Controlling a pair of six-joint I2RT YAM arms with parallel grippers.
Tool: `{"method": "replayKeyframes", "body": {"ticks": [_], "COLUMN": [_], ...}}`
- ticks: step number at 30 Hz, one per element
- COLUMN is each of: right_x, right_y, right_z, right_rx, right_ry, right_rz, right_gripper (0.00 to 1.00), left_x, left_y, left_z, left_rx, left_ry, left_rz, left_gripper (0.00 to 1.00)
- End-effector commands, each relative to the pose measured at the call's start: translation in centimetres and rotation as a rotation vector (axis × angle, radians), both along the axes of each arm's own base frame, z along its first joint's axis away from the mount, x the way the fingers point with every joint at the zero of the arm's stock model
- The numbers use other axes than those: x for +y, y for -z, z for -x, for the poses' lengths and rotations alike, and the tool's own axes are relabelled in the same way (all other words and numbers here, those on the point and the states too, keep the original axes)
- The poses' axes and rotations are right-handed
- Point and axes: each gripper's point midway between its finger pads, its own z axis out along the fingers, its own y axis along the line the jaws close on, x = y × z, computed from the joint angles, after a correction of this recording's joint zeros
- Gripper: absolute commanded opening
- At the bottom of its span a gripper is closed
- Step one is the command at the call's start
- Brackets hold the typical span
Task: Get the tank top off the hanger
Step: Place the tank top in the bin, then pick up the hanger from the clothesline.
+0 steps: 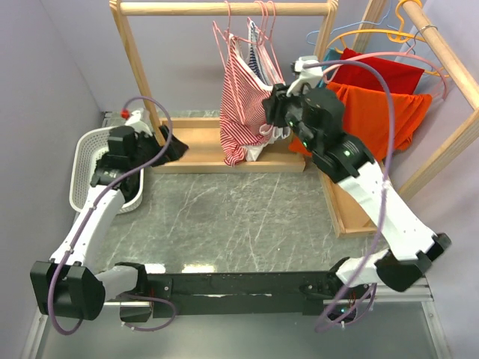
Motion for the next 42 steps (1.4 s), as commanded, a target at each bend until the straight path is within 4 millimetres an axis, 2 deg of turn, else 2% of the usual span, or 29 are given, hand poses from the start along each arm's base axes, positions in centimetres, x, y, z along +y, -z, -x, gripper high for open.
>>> {"method": "replayKeyframes", "body": {"ticks": [1, 8, 13, 17, 21, 30, 37, 42], "right_x": [0.0, 0.2, -0.3, -0.5, 0.0, -0.1, 0.0, 0.9], "right_y": [-1.2, -0.5, -0.6, 0.5, 1.2, 2.3, 3.8, 4.5], "right_z": [-1.9, -4.7, -5.4, -6.4, -6.5, -7.5, -8.3, -8.2], "right_rx": [-0.034, -0.037, -0.033, 0.005, 0.016, 0.049, 0.1, 0.118], "right_ry": [-0.004, 0.033, 0.077, 0.094, 0.065, 0.062, 0.073, 0.021], "right_rz": [0.023, 0.105, 0.125, 0.182, 0.179, 0.191, 0.195, 0.199], "right_gripper": [0.48, 0.48, 0.49, 0.49, 0.49, 0.45, 0.45, 0.39], "left_x": [-2.6, -2.9, -3.2, -3.5, -3.5, -3.6, -3.6, -3.6], "left_y": [0.4, 1.4, 1.9, 2.4, 2.9, 3.4, 4.3, 4.4], "left_z": [0.8, 0.9, 0.4, 0.3, 0.3, 0.0, 0.2, 0.0], "left_rx": [-0.002, 0.026, 0.045, 0.061, 0.071, 0.09, 0.115, 0.12], "left_ry": [0.071, 0.083, 0.097, 0.111, 0.105, 0.111, 0.113, 0.111], "left_rz": [0.028, 0.006, 0.003, 0.013, 0.014, 0.01, 0.006, 0.006], "left_gripper": [0.99, 0.99, 0.99, 0.99, 0.99, 0.99, 0.99, 0.99]}}
